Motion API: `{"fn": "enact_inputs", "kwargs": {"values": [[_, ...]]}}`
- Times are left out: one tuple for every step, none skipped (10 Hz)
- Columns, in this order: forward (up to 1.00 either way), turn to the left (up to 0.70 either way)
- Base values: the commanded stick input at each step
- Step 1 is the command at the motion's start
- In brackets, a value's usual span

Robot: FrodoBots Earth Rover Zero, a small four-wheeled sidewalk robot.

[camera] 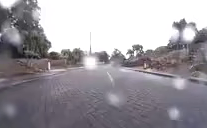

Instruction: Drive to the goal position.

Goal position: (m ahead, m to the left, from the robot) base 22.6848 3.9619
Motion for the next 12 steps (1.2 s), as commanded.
{"fn": "enact_inputs", "kwargs": {"values": [[1.0, -0.27], [1.0, -0.27], [1.0, -0.27], [1.0, -0.27], [1.0, -0.14], [1.0, 0.0], [1.0, 0.0], [1.0, 0.0], [1.0, 0.0], [1.0, 0.0], [1.0, 0.0], [1.0, 0.0]]}}
